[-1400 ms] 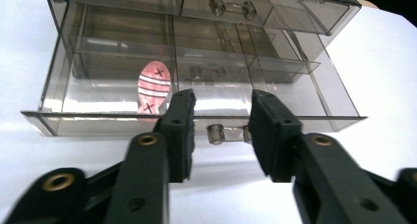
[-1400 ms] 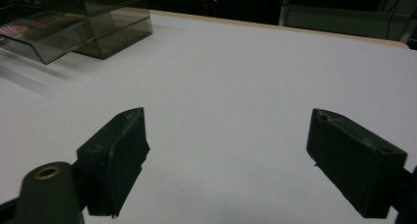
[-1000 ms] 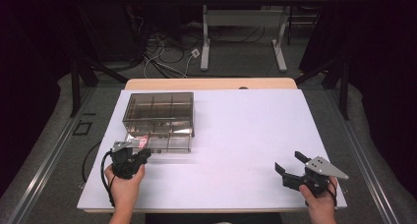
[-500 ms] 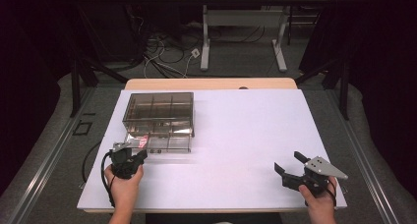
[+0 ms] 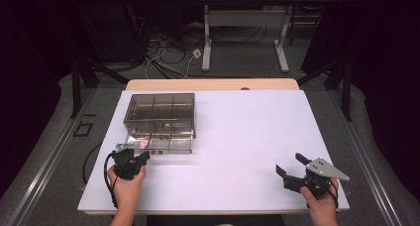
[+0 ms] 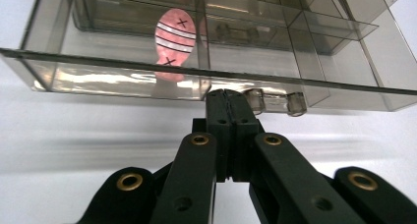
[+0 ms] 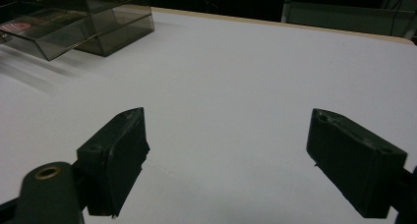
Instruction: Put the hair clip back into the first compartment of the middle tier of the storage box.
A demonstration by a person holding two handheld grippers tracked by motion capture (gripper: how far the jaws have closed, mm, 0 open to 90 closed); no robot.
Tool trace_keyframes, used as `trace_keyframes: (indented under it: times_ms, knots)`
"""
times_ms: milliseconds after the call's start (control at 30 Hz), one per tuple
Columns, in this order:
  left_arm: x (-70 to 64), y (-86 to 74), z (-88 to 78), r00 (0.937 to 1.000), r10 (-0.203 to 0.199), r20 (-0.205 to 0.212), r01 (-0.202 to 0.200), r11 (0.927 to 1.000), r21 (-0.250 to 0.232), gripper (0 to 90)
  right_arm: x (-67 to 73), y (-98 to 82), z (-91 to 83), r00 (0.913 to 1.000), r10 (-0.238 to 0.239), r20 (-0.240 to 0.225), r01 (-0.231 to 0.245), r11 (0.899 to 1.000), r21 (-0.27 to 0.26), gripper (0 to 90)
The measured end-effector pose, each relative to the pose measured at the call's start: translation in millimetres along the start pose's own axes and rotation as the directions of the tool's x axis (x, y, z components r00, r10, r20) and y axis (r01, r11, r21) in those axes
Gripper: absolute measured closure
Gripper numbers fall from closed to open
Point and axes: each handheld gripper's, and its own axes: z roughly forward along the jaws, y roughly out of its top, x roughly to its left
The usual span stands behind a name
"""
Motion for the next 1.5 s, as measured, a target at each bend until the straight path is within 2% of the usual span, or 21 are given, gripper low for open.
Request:
trace_keyframes:
  times_ms: [333,600,1333,1367,1500]
  knots:
    - [-5.1,1.1,4.5,0.9999,0.007,-0.011,-0.007,0.9999,-0.012,90.0,0.9,-0.2,0.4,1.0,0.002,-0.002,-0.002,1.0,0.0,14.9]
    - [-5.9,4.7,6.2,1.0,0.005,-0.002,-0.005,0.9998,-0.017,90.0,0.3,-0.7,0.7,1.0,0.006,0.001,-0.006,1.0,0.005,14.9]
    - [2.7,13.1,11.7,0.998,-0.059,0.024,0.059,0.9982,-0.009,90.0,0.7,-1.1,1.5,1.0,0.004,-0.001,-0.004,1.0,0.01,14.9]
    - [3.4,13.6,11.1,0.9977,-0.061,0.03,0.061,0.9982,0.003,90.0,0.7,-1.1,1.5,1.0,0.002,-0.001,-0.002,1.0,0.01,14.9]
    - [3.5,14.2,13.1,0.9971,-0.071,0.028,0.071,0.9974,-0.013,90.0,0.7,-1.1,1.7,1.0,0.004,0.001,-0.004,1.0,0.011,14.9]
